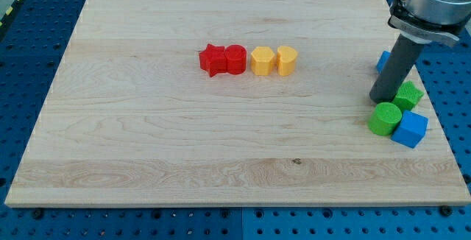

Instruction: Point your arm at green circle

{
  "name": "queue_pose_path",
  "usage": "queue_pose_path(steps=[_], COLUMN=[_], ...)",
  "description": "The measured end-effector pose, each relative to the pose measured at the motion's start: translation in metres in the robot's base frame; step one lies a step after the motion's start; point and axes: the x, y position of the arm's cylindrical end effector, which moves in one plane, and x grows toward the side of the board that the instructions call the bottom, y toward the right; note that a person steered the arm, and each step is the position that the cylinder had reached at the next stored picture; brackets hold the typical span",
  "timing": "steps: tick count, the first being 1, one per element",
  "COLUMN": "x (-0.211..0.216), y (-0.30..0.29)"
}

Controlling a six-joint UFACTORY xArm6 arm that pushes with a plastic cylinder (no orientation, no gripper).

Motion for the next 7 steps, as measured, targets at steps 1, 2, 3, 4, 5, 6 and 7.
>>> queue_pose_path(steps=[1,2,3,4,5,6,7], x=[0.005,0.006,0.025,0.061,0.087,0.088,0.088], y=[-0.018,-0.056,-0.064,-0.063,-0.061,-0.061,-0.061])
